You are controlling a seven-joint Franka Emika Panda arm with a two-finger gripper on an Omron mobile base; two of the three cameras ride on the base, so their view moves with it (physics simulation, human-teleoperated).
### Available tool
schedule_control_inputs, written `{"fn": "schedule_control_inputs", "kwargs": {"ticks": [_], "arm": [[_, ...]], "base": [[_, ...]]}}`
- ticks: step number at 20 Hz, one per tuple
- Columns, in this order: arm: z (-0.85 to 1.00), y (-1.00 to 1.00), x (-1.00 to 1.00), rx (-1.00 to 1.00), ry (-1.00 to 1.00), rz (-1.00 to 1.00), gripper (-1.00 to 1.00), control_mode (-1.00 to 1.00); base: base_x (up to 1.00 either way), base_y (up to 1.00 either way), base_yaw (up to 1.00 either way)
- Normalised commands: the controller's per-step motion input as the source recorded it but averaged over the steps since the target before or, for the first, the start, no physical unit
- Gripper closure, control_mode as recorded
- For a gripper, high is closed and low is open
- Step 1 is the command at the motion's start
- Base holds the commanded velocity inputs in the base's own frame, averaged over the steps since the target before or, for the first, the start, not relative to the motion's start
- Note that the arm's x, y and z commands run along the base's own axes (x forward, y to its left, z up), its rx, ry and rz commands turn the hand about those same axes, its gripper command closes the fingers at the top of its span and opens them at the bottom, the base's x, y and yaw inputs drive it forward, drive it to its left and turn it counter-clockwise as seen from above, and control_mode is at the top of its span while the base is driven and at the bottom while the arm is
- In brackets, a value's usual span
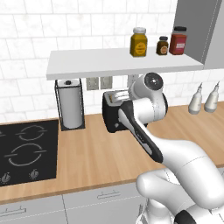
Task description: Start the toaster. Once the lever pops up, take the bread to the plate on the dining counter.
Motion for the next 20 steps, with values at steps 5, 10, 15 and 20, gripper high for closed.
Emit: {"fn": "schedule_control_inputs", "kwargs": {"ticks": [5,10,15,20], "arm": [[0.0,0.0,0.0,0.0,0.0,0.0,-1.0,-1.0],[0.0,0.0,0.0,0.0,0.0,0.0,-1.0,-1.0],[0.0,0.0,0.0,0.0,0.0,0.0,-1.0,-1.0],[0.0,0.0,0.0,0.0,0.0,0.0,-1.0,-1.0]], "base": [[0.0,0.0,0.0],[0.0,0.0,0.0],[0.0,0.0,0.0],[0.0,0.0,0.0]]}}
